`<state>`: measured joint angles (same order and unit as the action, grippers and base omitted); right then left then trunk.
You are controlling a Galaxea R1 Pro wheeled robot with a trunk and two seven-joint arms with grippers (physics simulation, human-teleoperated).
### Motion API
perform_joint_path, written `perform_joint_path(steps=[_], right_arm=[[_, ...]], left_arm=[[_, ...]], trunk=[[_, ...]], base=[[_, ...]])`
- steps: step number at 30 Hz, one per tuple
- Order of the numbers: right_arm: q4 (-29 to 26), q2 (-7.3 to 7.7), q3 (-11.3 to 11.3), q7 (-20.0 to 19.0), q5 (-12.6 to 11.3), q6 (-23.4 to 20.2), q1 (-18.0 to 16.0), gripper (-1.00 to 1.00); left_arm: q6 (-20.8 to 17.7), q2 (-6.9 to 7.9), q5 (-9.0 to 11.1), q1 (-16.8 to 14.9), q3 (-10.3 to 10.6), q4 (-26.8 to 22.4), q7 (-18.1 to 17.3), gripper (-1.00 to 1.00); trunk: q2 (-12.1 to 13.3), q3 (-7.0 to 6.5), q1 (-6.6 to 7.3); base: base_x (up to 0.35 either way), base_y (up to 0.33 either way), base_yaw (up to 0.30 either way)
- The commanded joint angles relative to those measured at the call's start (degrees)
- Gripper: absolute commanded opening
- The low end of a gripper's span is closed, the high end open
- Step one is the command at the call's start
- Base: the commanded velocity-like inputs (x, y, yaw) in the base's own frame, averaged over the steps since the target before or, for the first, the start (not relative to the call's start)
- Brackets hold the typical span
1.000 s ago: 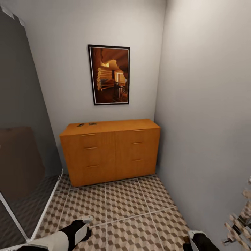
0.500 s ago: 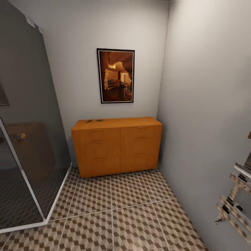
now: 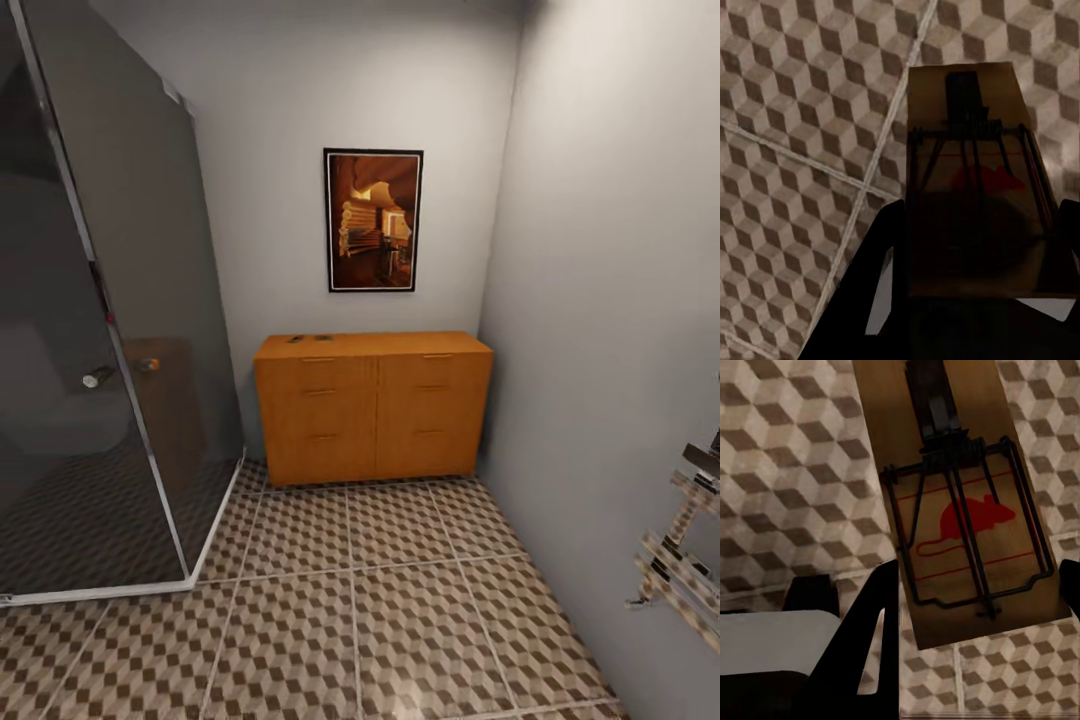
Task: Take the four mousetraps from the cabinet in the bathroom and place them on the bathroom floor. Make sure all four end up on the same floor surface, and ensure that at least two of them are either under or directly next to the same bathroom sink.
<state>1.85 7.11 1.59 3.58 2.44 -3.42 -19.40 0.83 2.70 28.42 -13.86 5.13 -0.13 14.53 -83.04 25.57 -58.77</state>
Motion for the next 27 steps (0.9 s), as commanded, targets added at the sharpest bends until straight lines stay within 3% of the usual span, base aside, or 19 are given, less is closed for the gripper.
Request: perform_joint_path(steps=[1, 5, 10, 16, 22, 27], right_arm=[[0.08, 0.00, 0.16, 0.21, 0.22, -0.07, -0.06, -1.00], [0.08, 0.01, 0.17, 0.20, 0.23, -0.03, -0.03, -1.00], [0.08, 0.01, 0.13, 0.16, 0.27, 0.00, -0.05, -1.00], [0.08, -0.06, 0.09, -1.15, 0.79, -0.05, 0.26, -1.00], [0.08, -0.07, 0.15, -9.13, 6.71, -0.45, 0.32, -1.00], [0.08, -0.07, 0.17, -10.42, 7.92, -0.36, 0.33, -1.00]], left_arm=[[0.17, -0.02, 0.44, 0.01, 0.49, -0.02, 0.20, -1.00], [0.49, 0.06, 0.38, 0.12, 0.50, -0.04, -1.21, -1.00], [0.58, 0.57, 0.40, 0.14, 0.50, -0.05, -5.96, -1.00], [0.65, 0.71, 0.34, 0.15, 0.50, -0.05, -7.32, -1.00], [0.72, 0.67, 0.11, 0.15, 0.50, -0.05, -7.48, -1.00], [0.87, 0.64, 0.13, 0.15, 0.50, -0.05, -7.50, -1.00]], trunk=[[-0.04, 0.06, 0.04], [-0.04, 0.06, 0.04], [-0.04, 0.06, 0.04], [-0.04, 0.06, 0.04], [-0.04, 0.06, 0.04], [-0.04, 0.06, 0.04]], base=[[-0.344, 0.117, 0.137], [-0.338, 0.133, 0.220], [-0.333, 0.142, 0.261], [-0.332, 0.145, 0.269], [-0.325, 0.148, 0.270], [-0.287, 0.163, 0.270]])
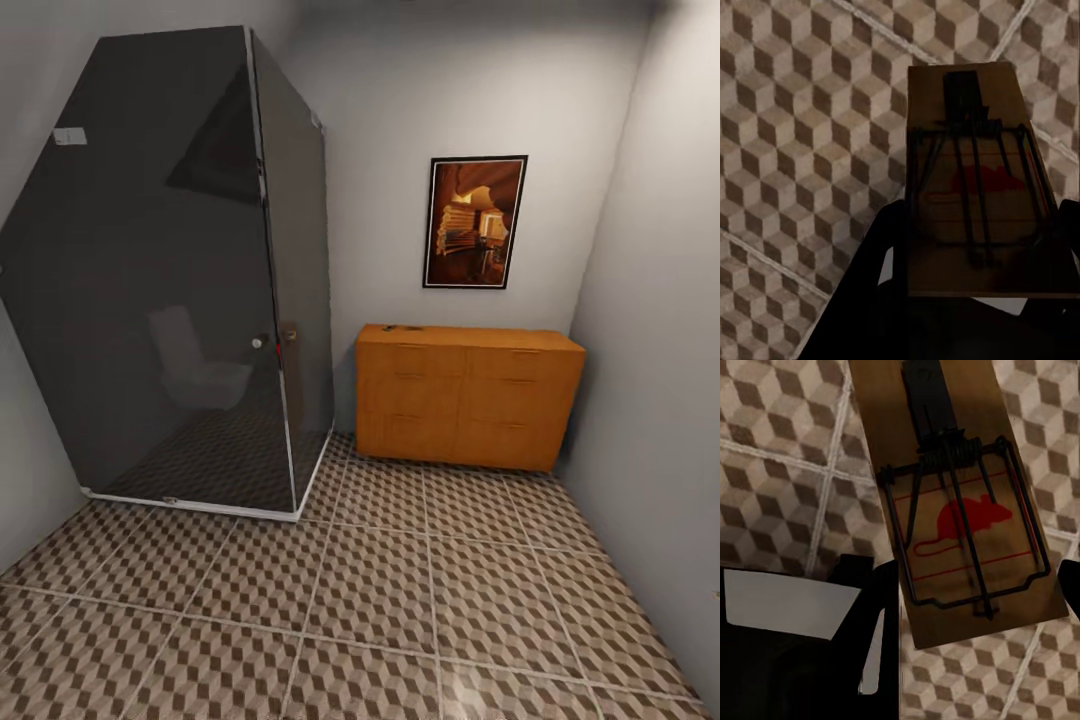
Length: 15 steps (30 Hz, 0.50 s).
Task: Take the four mousetraps from the cabinet in the bathroom and place them on the bathroom floor. Make sure all four end up on the same floor surface, and ensure that at least two of them are either under or directly next to the same bathroom sink.
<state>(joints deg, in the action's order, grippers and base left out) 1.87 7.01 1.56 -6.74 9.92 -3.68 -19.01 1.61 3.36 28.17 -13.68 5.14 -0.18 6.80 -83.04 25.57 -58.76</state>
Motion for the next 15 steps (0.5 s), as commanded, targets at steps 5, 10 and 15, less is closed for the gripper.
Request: perform_joint_path(steps=[5, 10, 15], right_arm=[[0.06, 0.06, 0.19, -0.24, 0.61, 0.13, -0.06, -1.00], [0.06, 0.03, 0.19, -0.27, 0.63, 0.16, -0.06, -1.00], [0.06, 0.02, 0.19, -0.23, 0.63, 0.16, -0.06, -1.00]], left_arm=[[0.46, -0.18, 0.30, -0.03, 0.54, 0.00, 0.23, -1.00], [0.50, -0.25, 0.28, -0.03, 0.55, 0.00, 0.23, -1.00], [0.48, -0.41, 0.23, -0.03, 0.57, 0.00, 0.23, -1.00]], trunk=[[-0.04, 0.06, 0.03], [-0.04, 0.06, 0.03], [-0.04, 0.06, 0.03]], base=[[-0.125, 0.091, 0.220], [-0.011, 0.009, 0.039], [-0.151, 0.001, 0.005]])
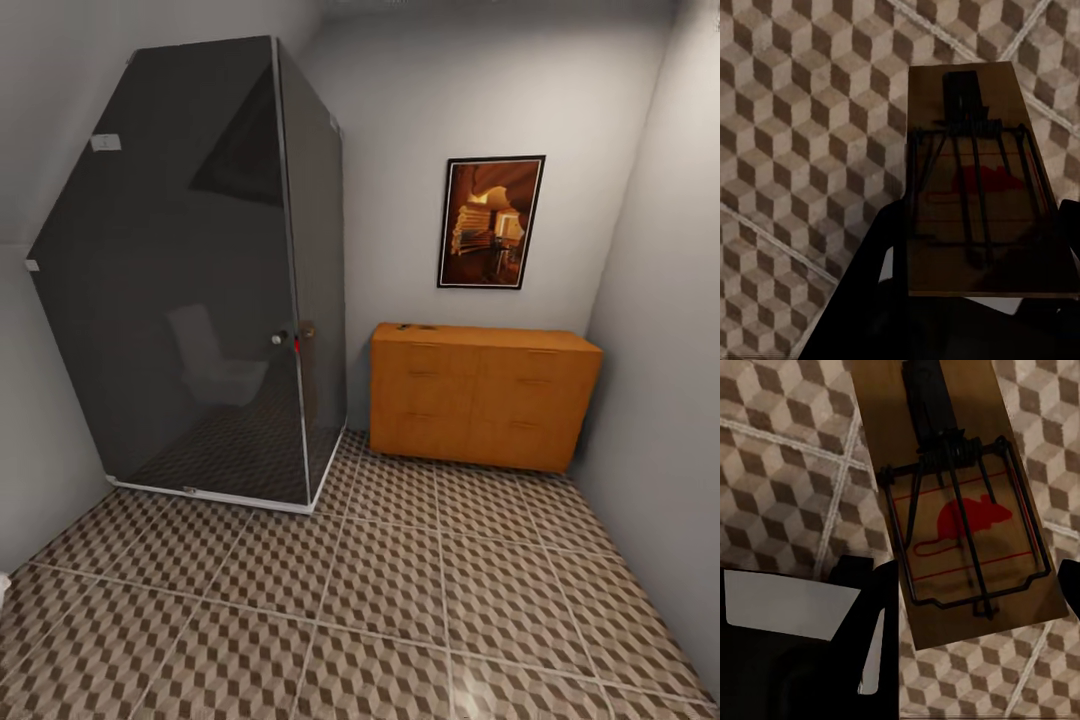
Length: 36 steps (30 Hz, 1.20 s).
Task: Take the four mousetraps from the cabinet in the bathroom and place them on the bathroom floor. Make sure all four end up on the same floor surface, and ensure that at least two of them are either under or directly next to the same bathroom sink.
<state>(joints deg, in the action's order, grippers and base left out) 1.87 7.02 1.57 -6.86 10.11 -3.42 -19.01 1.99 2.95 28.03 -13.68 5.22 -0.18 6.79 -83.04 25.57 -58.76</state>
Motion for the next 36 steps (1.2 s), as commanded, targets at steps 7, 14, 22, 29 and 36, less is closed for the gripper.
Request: perform_joint_path(steps=[7, 14, 22, 29, 36], right_arm=[[0.07, 0.01, 0.19, -0.08, 0.44, -0.10, -0.07, -1.00], [0.07, 0.01, 0.19, -0.08, 0.44, -0.10, -0.07, -1.00], [0.07, 0.01, 0.19, -0.01, 0.44, 0.04, -0.07, -1.00], [0.07, 0.01, 0.19, 0.01, 0.44, 0.08, -0.07, -1.00], [0.07, 0.01, 0.19, 0.01, 0.44, 0.08, -0.07, -1.00]], left_arm=[[0.03, -0.04, 0.37, -0.03, 0.48, 0.06, 0.24, -1.00], [0.03, -0.05, 0.36, -0.03, 0.49, 0.02, 0.24, -1.00], [0.05, -0.07, 0.36, -0.03, 0.48, 0.00, 0.24, -1.00], [0.09, -0.14, 0.36, -0.03, 0.49, 0.00, 0.24, -1.00], [0.05, -0.67, 0.33, -0.03, 0.49, 0.00, 0.24, -1.00]], trunk=[[-0.04, 0.06, 0.03], [-0.04, 0.06, 0.03], [-0.04, 0.06, 0.03], [-0.04, 0.06, 0.03], [-0.04, 0.06, 0.03]], base=[[-0.289, 0.000, 0.001], [-0.078, 0.000, 0.000], [-0.008, 0.000, 0.092], [-0.001, 0.000, 0.257], [0.000, 0.000, 0.273]])
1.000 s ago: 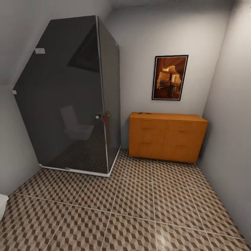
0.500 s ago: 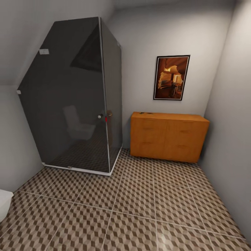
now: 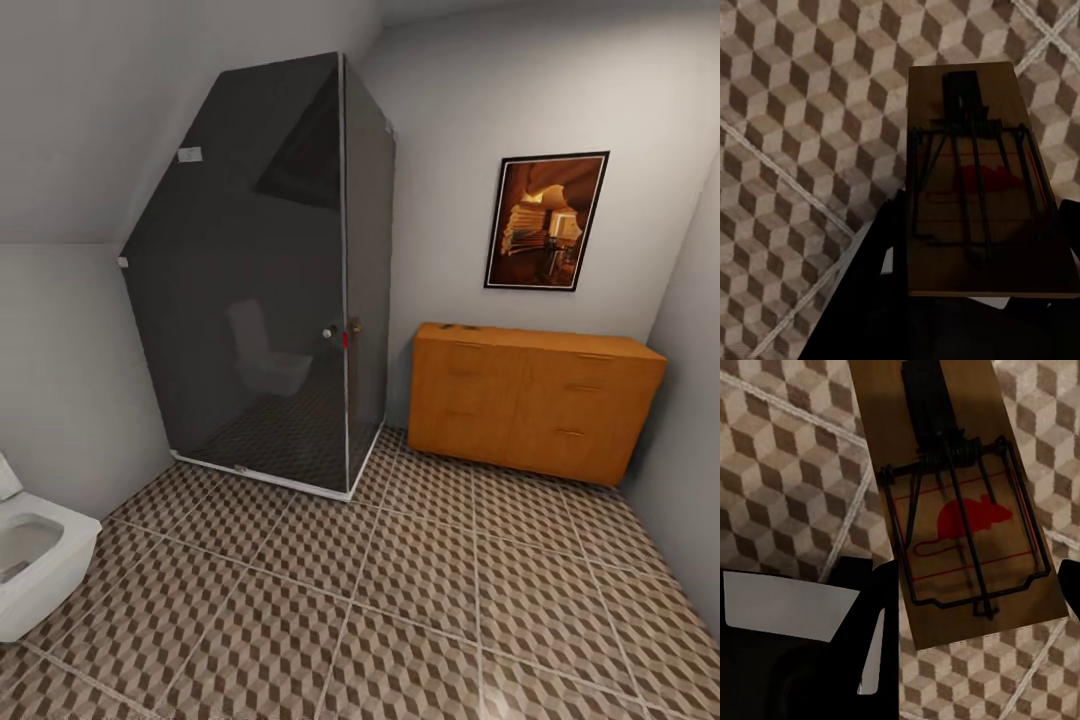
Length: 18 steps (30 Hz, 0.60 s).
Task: Take the four mousetraps from the cabinet in the bathroom and place them on the bathroom floor. Make sure all four end up on the same floor surface, and ensure that at least two of them are either under or directly next to the same bathroom sink.
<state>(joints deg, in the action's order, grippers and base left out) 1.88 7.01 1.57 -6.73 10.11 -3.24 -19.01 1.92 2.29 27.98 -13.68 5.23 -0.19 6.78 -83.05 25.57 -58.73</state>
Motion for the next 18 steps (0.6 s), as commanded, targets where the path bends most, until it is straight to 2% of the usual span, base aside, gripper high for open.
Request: perform_joint_path(steps=[1, 4, 9, 13, 18], right_arm=[[0.05, 0.02, 0.19, -0.12, 0.44, -0.10, -0.06, -1.00], [0.05, 0.02, 0.19, -0.12, 0.44, -0.11, -0.06, -1.00], [0.05, -0.24, 0.19, -0.17, 0.44, -0.31, 0.05, -1.00], [0.05, -2.02, 0.19, -0.13, 0.44, -0.31, 1.09, -1.00], [0.05, -3.07, 0.19, -0.13, 0.44, -0.22, 1.69, -1.00]], left_arm=[[0.11, -0.05, 0.37, -0.03, 0.48, 0.01, 0.25, -1.00], [0.10, -0.14, 0.22, -0.03, 0.48, -0.02, 0.25, -1.00], [0.05, -0.37, 0.03, -0.03, 0.48, -0.06, 0.25, -1.00], [0.08, -2.20, -0.05, -0.03, 0.51, -0.07, 0.25, -1.00], [0.13, -3.52, -0.10, -0.03, 0.55, -0.08, 0.25, -1.00]], trunk=[[-0.03, 0.06, 0.00], [-0.03, 0.06, 0.00], [-0.03, 0.06, 0.00], [-0.03, 0.06, 0.00], [-0.03, 0.06, 0.00]], base=[[0.000, 0.000, 0.274], [0.000, 0.000, 0.225], [0.000, 0.000, 0.070], [0.000, 0.000, 0.015], [0.000, 0.000, 0.079]])
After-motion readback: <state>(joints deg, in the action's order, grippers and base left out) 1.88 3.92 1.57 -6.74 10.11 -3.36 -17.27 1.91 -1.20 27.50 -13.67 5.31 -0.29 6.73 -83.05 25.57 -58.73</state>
